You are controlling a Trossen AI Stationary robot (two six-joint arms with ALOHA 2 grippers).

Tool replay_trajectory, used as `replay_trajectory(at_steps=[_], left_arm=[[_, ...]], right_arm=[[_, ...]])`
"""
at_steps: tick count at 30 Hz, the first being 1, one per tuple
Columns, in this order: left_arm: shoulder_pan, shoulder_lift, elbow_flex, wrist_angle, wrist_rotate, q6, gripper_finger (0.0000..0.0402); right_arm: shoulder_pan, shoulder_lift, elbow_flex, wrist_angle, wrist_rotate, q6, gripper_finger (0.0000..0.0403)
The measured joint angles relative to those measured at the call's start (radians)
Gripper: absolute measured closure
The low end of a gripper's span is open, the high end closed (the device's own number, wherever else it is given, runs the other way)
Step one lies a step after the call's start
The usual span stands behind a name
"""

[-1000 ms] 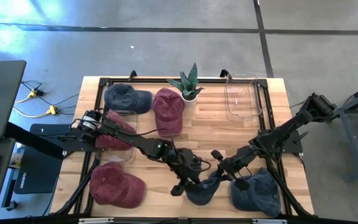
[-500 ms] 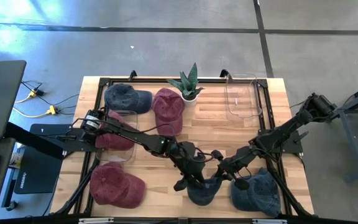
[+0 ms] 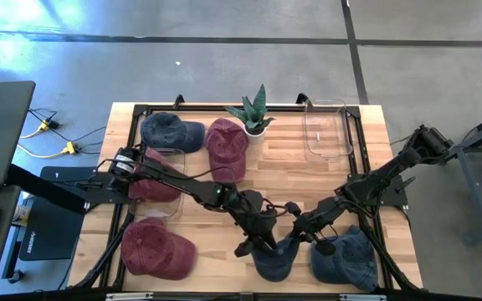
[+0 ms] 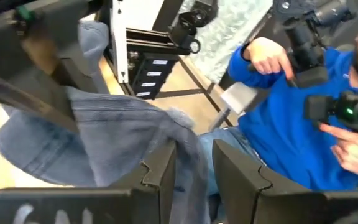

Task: Pick & Place hat
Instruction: Put the middle blue cap into the right transparent bin

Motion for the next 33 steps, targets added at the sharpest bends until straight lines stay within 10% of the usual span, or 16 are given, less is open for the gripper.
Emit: replay_trajectory(at_steps=[33], left_arm=[[0.000, 0.023, 0.000, 0.038, -0.075, -0.132, 0.0300]], right_arm=[[0.000, 0.000, 0.000, 0.000, 0.093, 0.028, 0.0395]])
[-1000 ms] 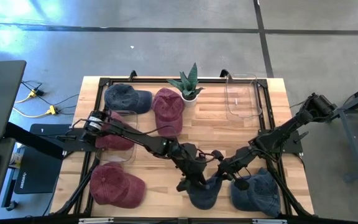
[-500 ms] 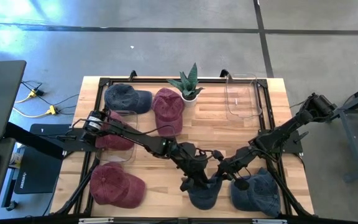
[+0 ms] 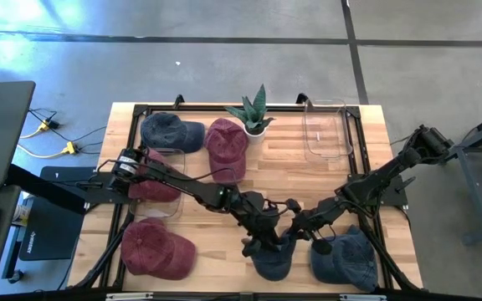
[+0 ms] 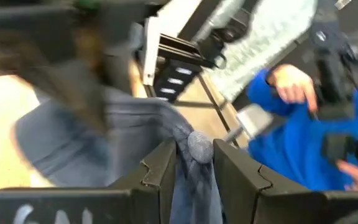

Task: Pick & Place hat
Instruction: Put the middle blue cap into the right transparent bin

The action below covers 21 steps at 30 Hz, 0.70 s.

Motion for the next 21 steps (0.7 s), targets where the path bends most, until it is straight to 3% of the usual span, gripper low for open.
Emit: replay_trajectory(at_steps=[4, 7, 15, 21], left_arm=[[0.001, 0.000, 0.000, 0.006, 0.049, 0.066, 0.0293], [0.001, 0.000, 0.000, 0.009, 0.042, 0.073, 0.0265], [-0.002, 0.000, 0.000, -0.048, -0.123, 0.039, 0.0162], [-0.003, 0.000, 0.000, -0.108, -0.212, 0.081, 0.0150]], right_arm=[[0.000, -0.014, 0.000, -0.001, 0.046, 0.010, 0.0400], [0.000, -0.037, 0.000, -0.001, 0.051, 0.011, 0.0397], [0.010, -0.050, 0.000, -0.046, 0.087, 0.036, 0.0397], [0.032, -0.050, -0.001, -0.100, 0.144, 0.080, 0.0399]])
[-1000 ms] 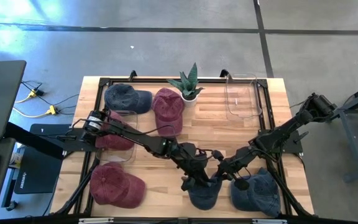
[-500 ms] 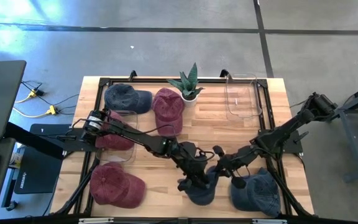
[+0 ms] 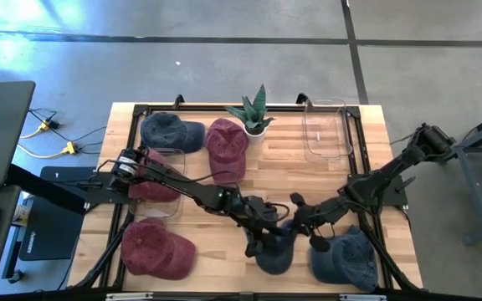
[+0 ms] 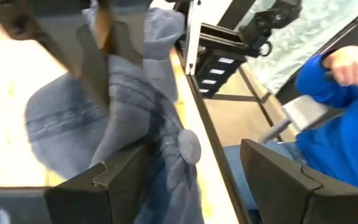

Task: Pick & Place hat
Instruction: Put the middle blue cap into the right transparent bin

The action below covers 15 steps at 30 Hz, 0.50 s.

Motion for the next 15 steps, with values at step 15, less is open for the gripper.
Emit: replay_trajectory(at_steps=[15], left_arm=[[0.004, 0.000, 0.000, -0.018, -0.113, 0.164, 0.0161]], right_arm=[[0.066, -0.001, 0.000, 0.003, -0.020, 0.017, 0.0397]])
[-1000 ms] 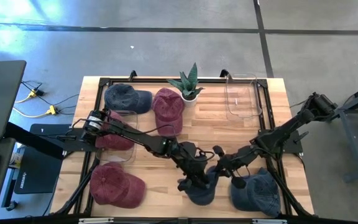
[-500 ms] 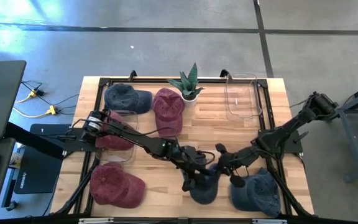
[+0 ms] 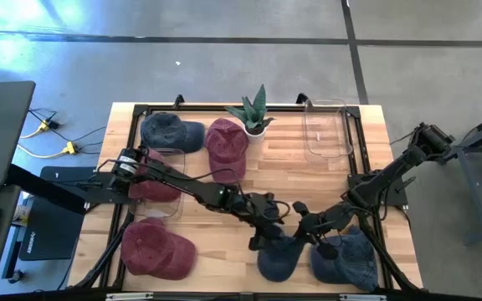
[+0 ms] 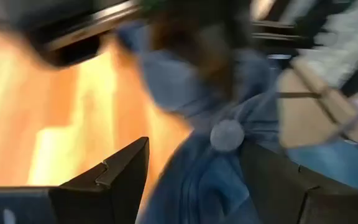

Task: Pick & Place hat
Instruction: Put the middle blue cap into the right transparent bin

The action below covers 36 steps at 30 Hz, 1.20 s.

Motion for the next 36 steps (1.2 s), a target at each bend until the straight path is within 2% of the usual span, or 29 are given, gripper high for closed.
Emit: replay_trajectory(at_steps=[3, 7, 11, 16, 19, 23, 28, 32, 34, 36], left_arm=[[0.000, 0.000, 0.000, 0.023, 0.075, 0.053, 0.0161], [-0.001, 0.000, 0.000, 0.020, 0.056, 0.093, 0.0161], [0.000, 0.000, 0.000, 0.024, 0.082, 0.097, 0.0161], [-0.001, 0.000, 0.000, 0.021, 0.180, 0.085, 0.0161], [-0.002, 0.000, 0.000, 0.019, 0.206, 0.066, 0.0166], [-0.002, 0.000, 0.000, 0.028, 0.205, 0.064, 0.0209], [-0.001, 0.000, 0.000, 0.052, 0.205, 0.064, 0.0304], [-0.001, 0.000, 0.000, 0.052, 0.206, 0.063, 0.0378], [-0.001, 0.000, 0.000, 0.054, 0.206, 0.063, 0.0390], [-0.001, -0.007, 0.000, 0.052, 0.206, 0.063, 0.0381]], right_arm=[[-0.001, 0.000, 0.000, -0.001, 0.003, -0.015, 0.0394], [-0.001, 0.000, 0.000, -0.007, 0.004, -0.027, 0.0399], [-0.001, 0.000, 0.000, -0.007, 0.006, -0.027, 0.0397], [-0.001, 0.000, 0.000, -0.008, 0.011, -0.027, 0.0395], [-0.001, 0.000, 0.000, -0.020, 0.011, -0.024, 0.0400], [-0.001, 0.000, 0.000, -0.041, 0.011, -0.029, 0.0391], [-0.001, 0.000, 0.000, -0.034, 0.065, -0.074, 0.0360], [-0.002, 0.000, 0.000, -0.003, 0.051, -0.105, 0.0319], [0.001, -0.006, 0.000, 0.024, 0.022, -0.116, 0.0295], [0.009, -0.033, 0.000, 0.018, -0.010, -0.124, 0.0271]])
